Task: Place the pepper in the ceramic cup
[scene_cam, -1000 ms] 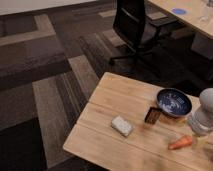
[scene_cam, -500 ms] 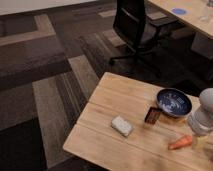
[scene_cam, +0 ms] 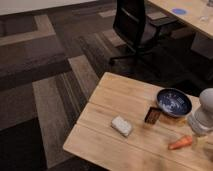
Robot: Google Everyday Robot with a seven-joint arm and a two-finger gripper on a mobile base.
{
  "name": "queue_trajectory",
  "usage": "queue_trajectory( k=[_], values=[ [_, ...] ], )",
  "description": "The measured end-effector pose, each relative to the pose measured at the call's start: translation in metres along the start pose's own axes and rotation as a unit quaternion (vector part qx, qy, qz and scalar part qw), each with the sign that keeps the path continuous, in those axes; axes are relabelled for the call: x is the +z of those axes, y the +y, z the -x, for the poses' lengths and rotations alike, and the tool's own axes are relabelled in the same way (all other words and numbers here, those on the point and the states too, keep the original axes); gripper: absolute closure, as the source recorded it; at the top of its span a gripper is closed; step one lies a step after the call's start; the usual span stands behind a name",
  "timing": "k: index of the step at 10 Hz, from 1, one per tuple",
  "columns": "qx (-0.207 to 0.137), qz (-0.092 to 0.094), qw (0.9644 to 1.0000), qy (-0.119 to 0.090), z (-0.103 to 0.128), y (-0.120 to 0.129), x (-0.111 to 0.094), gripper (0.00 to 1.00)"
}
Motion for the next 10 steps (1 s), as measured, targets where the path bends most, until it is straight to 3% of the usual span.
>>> queue_trajectory(
  k=[1, 10],
  values=[
    [-0.008, -0.007, 0.9999, -0.005, 0.0019, 0.0045, 0.0079, 0.35],
    [-0.008, -0.007, 0.9999, -0.006, 0.003, 0.0038, 0.0074, 0.35]
  ],
)
